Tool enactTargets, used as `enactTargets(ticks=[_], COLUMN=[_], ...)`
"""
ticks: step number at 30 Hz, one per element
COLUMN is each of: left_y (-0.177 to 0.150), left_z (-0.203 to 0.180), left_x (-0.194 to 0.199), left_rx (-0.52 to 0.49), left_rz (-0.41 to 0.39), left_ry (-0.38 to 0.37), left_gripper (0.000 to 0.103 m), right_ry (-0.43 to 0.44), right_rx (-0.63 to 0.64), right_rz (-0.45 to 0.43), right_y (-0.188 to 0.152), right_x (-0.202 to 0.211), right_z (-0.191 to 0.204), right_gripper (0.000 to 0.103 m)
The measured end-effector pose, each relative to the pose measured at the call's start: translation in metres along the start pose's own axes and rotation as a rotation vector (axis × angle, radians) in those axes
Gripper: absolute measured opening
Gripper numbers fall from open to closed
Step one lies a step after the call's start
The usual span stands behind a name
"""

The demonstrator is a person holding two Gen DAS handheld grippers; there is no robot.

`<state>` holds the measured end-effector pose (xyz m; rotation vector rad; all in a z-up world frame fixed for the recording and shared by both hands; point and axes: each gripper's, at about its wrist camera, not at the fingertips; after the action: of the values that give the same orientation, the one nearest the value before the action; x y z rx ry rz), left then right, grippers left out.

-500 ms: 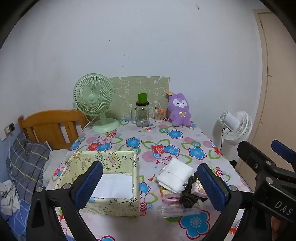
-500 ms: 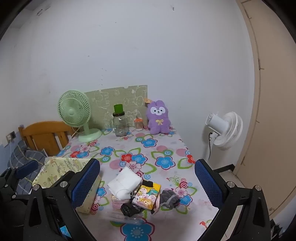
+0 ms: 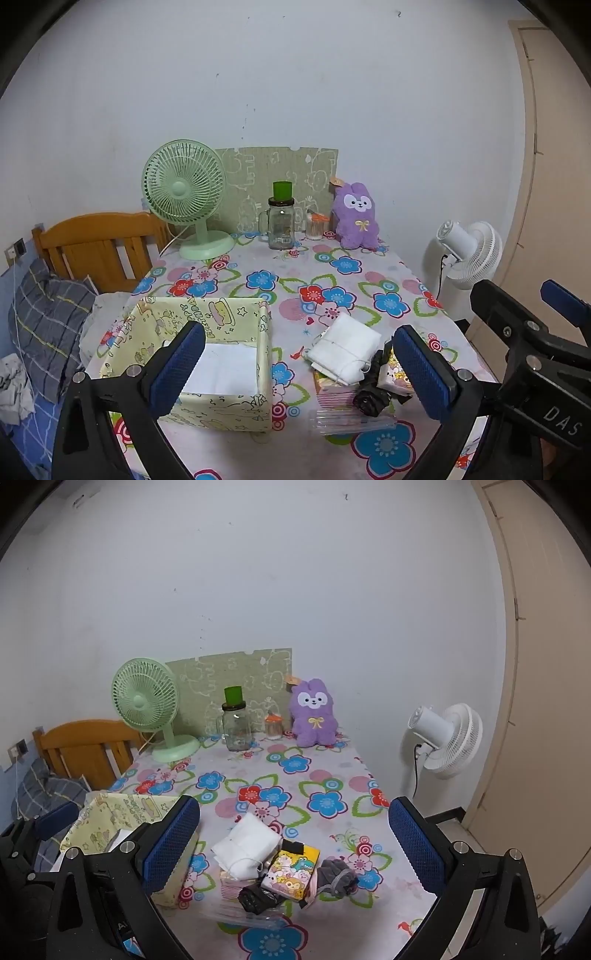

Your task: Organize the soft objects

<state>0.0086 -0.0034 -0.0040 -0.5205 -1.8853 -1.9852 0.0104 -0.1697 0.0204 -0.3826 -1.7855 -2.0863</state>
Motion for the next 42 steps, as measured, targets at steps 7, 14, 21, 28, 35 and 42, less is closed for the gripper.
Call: enactTargets(ticks=[7,14,21,28,35,42], left_y=[-0.0028,-0.0050,-0.0050,-0.0036,-0.0023,-0.0018], left_z=[0.0016,0.0019,0.0023,0.0035,0.0034,0.0039], left_x=[-0.0034,-0.0055,-0.0082,-0.0089,-0.0083,-0.0075], left_rx=[-0.002,-0.002,0.000,-0.001,-0.002,-0.002], left_rz=[0.001,0.001,0.004,0.002,0.001,0.000], left_ry=[-0.001,0.000,0.004,0.006,0.008,0.010], left_gripper=[0.102,0.102,0.102,0.102,0.102,0.102], right_ry=[-0.004,-0.012,-0.010,-0.010,-0.009,-0.009], right_rx=[-0.003,-0.006,0.000,-0.001,-0.002,-0.001], right_rz=[0.014,0.016,0.009,0.010,0.010,0.010], right_y=[0.0000,-0.0014,-0.0025,-0.0019,-0.0019,-0.0016], right_x=[-0.0032,-0.0056,-0.0060,-0.0059,-0.0064,-0.0057], right_z=[0.0003,0.0004,0.0008,0.0013,0.0007,0.0009], right_gripper=[0.103,0.103,0.103,0.103,0.103,0.103])
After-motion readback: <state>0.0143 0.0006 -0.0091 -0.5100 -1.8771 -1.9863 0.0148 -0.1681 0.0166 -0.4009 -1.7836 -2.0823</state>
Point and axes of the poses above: each gripper's, at about its wrist camera, not at the fingertips, and x roughly against the way its jaws point, z to its left, y to its top, and after that the axes turned 5 degrees about -x, right-handed
